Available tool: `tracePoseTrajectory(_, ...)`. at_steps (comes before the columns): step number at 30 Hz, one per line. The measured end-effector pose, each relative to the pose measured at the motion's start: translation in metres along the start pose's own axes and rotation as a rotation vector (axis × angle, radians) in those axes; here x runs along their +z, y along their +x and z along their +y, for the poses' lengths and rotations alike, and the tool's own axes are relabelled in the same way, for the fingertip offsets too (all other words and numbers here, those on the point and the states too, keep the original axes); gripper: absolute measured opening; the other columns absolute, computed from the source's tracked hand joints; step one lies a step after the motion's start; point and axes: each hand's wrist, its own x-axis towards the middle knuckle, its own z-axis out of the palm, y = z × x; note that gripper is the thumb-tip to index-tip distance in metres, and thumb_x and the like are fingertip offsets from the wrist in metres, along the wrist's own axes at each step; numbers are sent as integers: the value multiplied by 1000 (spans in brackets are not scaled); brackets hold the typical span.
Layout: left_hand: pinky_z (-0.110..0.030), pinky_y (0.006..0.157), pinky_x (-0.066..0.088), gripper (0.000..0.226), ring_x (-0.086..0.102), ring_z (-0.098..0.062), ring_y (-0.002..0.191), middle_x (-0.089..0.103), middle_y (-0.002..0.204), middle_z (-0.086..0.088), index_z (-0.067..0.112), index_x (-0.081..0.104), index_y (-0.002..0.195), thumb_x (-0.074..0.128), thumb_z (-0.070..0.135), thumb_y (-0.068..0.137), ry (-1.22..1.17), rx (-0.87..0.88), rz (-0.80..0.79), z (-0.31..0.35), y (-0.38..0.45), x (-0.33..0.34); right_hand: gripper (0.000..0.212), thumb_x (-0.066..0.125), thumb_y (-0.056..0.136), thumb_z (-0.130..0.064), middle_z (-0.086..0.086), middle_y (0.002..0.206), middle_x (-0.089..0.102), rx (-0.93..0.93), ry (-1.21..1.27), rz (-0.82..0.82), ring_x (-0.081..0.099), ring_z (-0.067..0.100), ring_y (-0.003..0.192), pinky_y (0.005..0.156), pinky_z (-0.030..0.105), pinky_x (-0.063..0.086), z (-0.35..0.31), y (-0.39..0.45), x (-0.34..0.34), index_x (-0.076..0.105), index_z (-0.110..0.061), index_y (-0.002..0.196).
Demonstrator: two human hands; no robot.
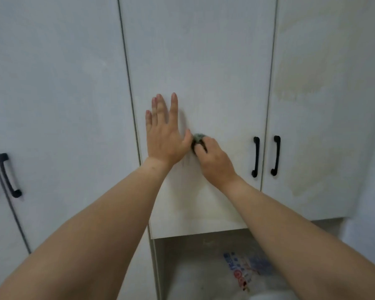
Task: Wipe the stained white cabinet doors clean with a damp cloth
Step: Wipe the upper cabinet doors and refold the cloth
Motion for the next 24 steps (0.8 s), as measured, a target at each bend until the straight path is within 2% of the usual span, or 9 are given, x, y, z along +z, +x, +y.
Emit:
tracePoseTrajectory(2,-50,124,8,89,1,-35,153,7,164,-23,9,7,159,50,32,84,10,-9,49,-23,-6,-14,21,62,88,0,19,107,59,-136,12,-36,57,33,88,56,40,54,-13,28,5,62,-1,108)
tracePoseTrajectory(5,-49,124,10,84,4,-36,153,9,163,-24,-1,11,156,46,23,84,114,-61,55,-69,-25,-31,24,63,83,1,18,110,58,-72,68,35,56,33,89,56,38,53,-40,97,1,65,-3,107)
tracePoseTrajectory(9,-49,124,14,83,8,-36,153,14,162,-25,-6,13,154,45,19,82,175,-65,-9,-107,-52,-38,29,55,88,-1,19,117,59,76,187,183,58,34,97,78,38,55,-67,138,10,68,-2,114)
tracePoseTrajectory(11,-47,125,11,82,5,-35,153,10,163,-25,-6,11,155,44,18,83,154,-66,-45,-113,-58,-36,28,55,95,-7,19,125,59,-43,183,148,58,34,103,85,38,55,-81,104,30,67,-3,120)
tracePoseTrajectory(14,-46,125,9,78,2,-34,153,7,164,-24,-6,8,155,35,21,87,115,-68,-68,-113,-61,-38,21,59,96,-6,18,120,62,-313,158,5,59,31,94,70,40,56,-96,47,45,70,-4,113)
tracePoseTrajectory(16,-45,125,8,78,3,-34,153,7,164,-24,-6,8,155,34,18,85,103,-57,-76,-113,-61,-42,21,57,96,-8,16,118,63,-405,130,-92,60,31,93,66,41,56,-94,54,39,69,-5,114)
tracePoseTrajectory(18,-46,125,10,78,5,-35,153,9,163,-25,-7,11,154,35,13,83,88,-43,-56,-108,-58,-46,27,50,100,-21,14,118,62,-293,148,-77,60,31,98,73,42,55,-90,88,27,65,-7,117)
tracePoseTrajectory(21,-47,125,12,75,7,-35,153,12,163,-25,-8,15,154,32,9,83,70,-12,-37,-102,-59,-43,27,49,100,-24,13,112,59,32,181,102,59,30,97,77,39,53,-88,107,22,64,-7,115)
tracePoseTrajectory(24,-47,125,12,75,6,-35,153,12,163,-25,-8,16,153,34,10,83,66,-1,-27,-93,-66,-35,21,52,98,-15,12,113,60,-29,229,-17,58,28,97,76,39,54,-99,35,35,63,-8,115)
